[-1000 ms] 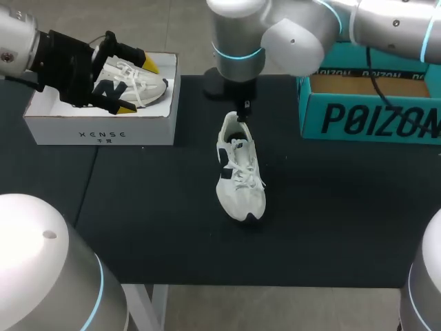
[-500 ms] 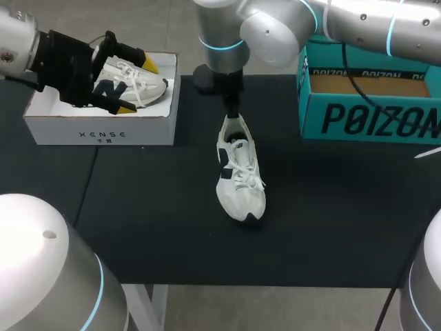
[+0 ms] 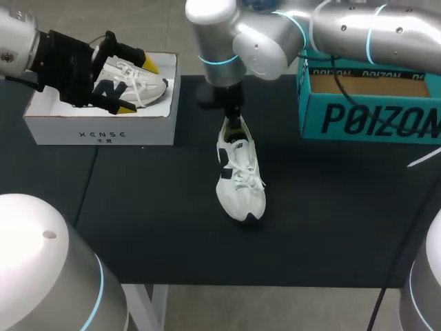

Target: Take the shoe out of the shoebox, open the shoe tongue, remove and reinsert the insole, then place the shoe into the shoebox

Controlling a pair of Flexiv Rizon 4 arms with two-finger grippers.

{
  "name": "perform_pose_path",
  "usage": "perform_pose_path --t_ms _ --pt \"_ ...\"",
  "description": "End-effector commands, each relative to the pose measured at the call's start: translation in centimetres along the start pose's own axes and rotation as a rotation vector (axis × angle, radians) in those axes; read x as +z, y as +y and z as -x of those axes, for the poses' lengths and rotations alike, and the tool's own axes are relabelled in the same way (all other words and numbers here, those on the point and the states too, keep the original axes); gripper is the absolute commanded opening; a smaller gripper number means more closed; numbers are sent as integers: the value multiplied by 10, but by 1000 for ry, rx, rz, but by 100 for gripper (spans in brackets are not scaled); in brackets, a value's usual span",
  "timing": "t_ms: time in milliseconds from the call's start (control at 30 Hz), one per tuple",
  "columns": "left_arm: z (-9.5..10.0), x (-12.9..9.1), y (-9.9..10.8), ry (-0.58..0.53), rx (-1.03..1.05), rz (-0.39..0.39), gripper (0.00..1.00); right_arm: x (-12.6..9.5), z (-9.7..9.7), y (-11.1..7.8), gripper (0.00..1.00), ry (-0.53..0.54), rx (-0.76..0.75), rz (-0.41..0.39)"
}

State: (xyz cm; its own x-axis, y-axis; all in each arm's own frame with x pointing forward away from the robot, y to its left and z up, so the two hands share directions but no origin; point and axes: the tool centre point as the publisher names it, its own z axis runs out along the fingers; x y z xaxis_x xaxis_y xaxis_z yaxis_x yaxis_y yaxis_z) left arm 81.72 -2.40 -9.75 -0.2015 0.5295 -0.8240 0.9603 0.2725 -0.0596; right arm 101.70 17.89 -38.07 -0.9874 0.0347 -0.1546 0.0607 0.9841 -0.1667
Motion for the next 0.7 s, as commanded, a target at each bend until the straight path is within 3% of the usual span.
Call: perform_pose_path --t_ms 33,433,633,700 --pt "0 0 0 2 1 2 100 -12 3 -2 0 1 33 -39" --pt "0 0 0 2 1 2 100 -108 10 -64 0 -109 177 -14" --pt "0 0 0 2 1 2 100 -140 16 -90 0 -124 236 -41" --pt "0 0 0 2 1 2 100 -147 11 -88 0 -116 214 -39"
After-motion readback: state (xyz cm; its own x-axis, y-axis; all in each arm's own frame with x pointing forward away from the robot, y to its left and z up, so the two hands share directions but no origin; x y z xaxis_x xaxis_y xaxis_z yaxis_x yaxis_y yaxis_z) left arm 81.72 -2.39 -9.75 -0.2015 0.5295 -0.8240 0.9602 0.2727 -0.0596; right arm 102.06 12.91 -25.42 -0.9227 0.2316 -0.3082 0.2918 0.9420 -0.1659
